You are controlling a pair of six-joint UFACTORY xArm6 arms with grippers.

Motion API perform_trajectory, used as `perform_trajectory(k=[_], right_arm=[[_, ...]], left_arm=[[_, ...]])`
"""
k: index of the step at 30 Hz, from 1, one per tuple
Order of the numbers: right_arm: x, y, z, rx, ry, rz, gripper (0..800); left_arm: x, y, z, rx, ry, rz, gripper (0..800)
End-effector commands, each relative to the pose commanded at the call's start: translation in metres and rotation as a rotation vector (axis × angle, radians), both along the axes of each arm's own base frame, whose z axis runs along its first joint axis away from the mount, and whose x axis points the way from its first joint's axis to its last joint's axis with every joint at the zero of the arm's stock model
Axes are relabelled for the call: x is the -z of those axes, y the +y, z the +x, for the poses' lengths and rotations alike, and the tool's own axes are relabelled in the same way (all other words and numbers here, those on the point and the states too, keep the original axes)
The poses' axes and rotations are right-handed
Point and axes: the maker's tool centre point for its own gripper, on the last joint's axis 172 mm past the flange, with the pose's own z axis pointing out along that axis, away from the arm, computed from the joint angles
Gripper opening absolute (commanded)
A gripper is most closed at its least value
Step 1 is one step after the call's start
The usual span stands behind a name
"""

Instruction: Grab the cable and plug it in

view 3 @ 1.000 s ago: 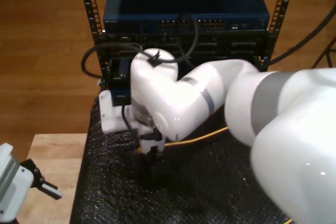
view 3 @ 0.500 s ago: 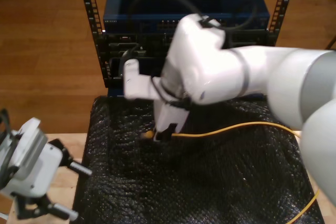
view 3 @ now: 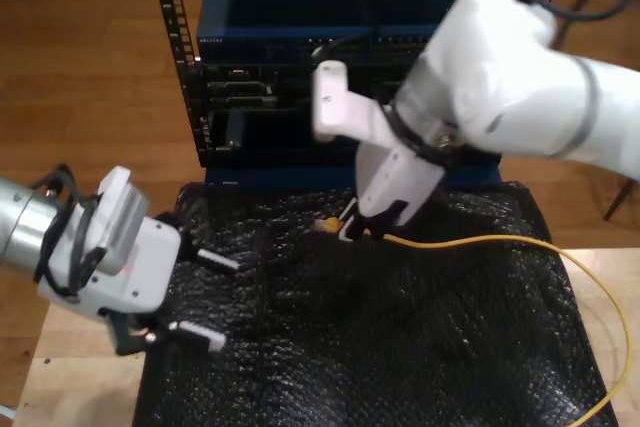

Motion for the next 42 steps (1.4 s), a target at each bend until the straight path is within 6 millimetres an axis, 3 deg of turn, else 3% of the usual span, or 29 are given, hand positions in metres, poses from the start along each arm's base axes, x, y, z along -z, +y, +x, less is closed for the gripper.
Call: perform_trajectory(k=[6, 14, 25, 37, 42], right_arm=[[-0.012, -0.012, -0.009, 0.014, 0.003, 0.035, 4], [-0.035, -0.002, -0.022, -0.017, -0.008, 0.096, 4], [-0.047, 0.000, -0.025, -0.005, -0.004, 0.136, 4], [-0.047, -0.001, -0.022, 0.008, -0.002, 0.143, 4], [-0.047, 0.001, -0.023, 0.002, -0.001, 0.144, 4]], left_arm=[[-0.002, -0.019, 0.012, 0.038, -0.027, 0.029, 800], [-0.028, -0.038, 0.040, -0.008, -0.033, -0.036, 800], [-0.046, -0.045, 0.069, -0.069, -0.046, -0.114, 799], [-0.058, -0.085, 0.062, -0.012, -0.027, -0.141, 797], [-0.059, -0.086, 0.062, -0.017, -0.022, -0.148, 797]])
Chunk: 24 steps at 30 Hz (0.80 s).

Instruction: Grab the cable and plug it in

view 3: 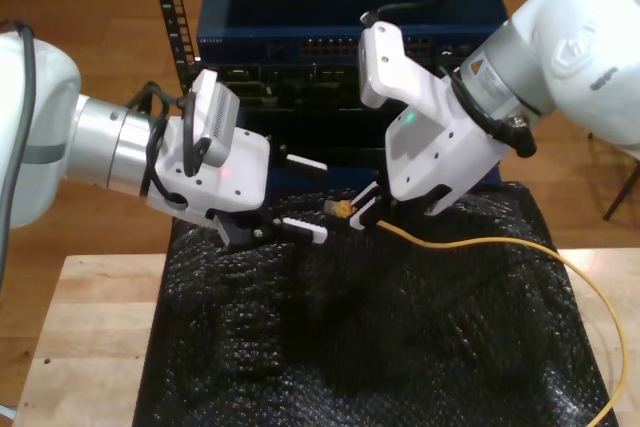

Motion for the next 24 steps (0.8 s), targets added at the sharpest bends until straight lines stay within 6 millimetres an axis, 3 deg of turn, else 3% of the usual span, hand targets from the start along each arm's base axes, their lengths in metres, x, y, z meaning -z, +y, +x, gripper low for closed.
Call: perform_trajectory(k=[8, 15, 22, 24], right_arm=[[0.0005, 0.0003, 0.0000, 0.000, 0.002, 0.001, 4], [0.0003, 0.0006, 0.0000, 0.001, 0.002, 0.002, 4], [0.0001, 0.0008, 0.0000, 0.001, 0.003, 0.004, 4], [-0.0001, 0.0011, 0.0000, 0.002, 0.003, 0.005, 4]], left_arm=[[0.0022, -0.0012, -0.0016, 0.004, 0.005, -0.001, 764], [0.0036, -0.0011, -0.0026, 0.004, 0.008, 0.000, 614], [0.0047, -0.0012, -0.0033, 0.004, 0.012, 0.000, 537], [0.0042, -0.0012, -0.0034, 0.004, 0.011, 0.000, 464]])
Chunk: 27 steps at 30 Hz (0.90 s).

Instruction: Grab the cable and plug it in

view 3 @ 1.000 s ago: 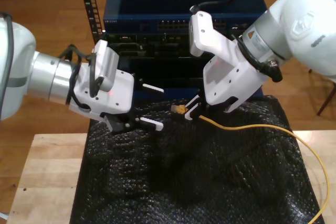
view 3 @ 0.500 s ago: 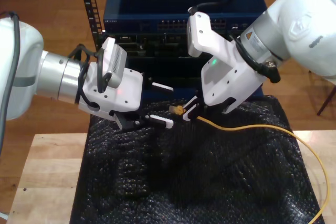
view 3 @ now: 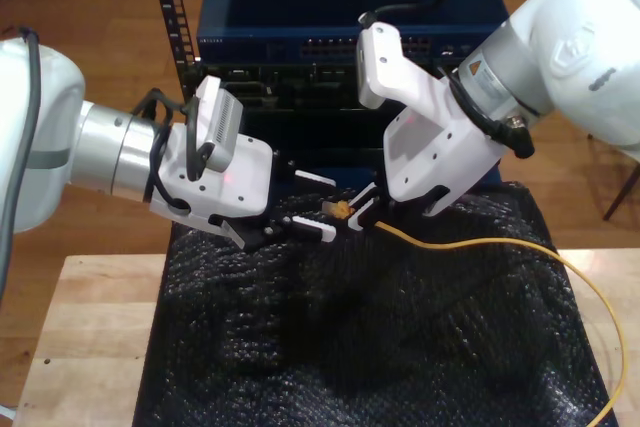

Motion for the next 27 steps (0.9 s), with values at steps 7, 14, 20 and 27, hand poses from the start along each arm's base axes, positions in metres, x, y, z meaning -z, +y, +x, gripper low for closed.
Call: perform_trajectory(k=[7, 14, 20, 27], right_arm=[[0.0000, 0.0000, 0.0000, 0.000, 0.000, 0.000, 6], [0.0000, 0.0000, 0.0000, 0.000, 0.000, 0.000, 4], [0.0000, -0.0006, 0.0004, 0.002, 0.000, 0.000, 6], [0.0000, 0.0000, 0.0000, 0.000, 0.000, 0.000, 6]], left_arm=[[0.0006, 0.0000, -0.0004, 0.000, 0.002, 0.000, 370], [0.0029, 0.0005, -0.0012, -0.002, 0.004, 0.000, 261], [0.0059, 0.0012, -0.0008, -0.008, 0.008, 0.003, 190], [0.0054, 0.0009, -0.0010, -0.008, 0.010, 0.001, 176]])
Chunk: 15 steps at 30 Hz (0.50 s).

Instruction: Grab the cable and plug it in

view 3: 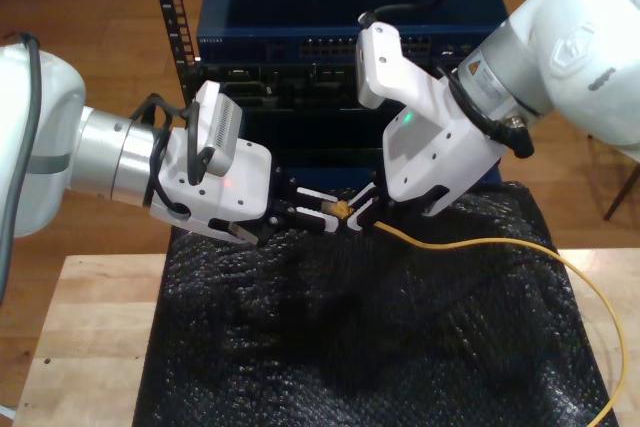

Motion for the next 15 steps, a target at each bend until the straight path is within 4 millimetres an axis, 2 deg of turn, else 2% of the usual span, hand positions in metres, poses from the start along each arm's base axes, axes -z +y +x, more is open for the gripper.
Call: perform_trajectory(k=[15], right_arm=[[0.0000, -0.0006, 0.0004, 0.002, 0.000, 0.000, 4]], left_arm=[[-0.0012, -0.0001, -0.0012, 0.003, 0.001, -0.003, 162]])
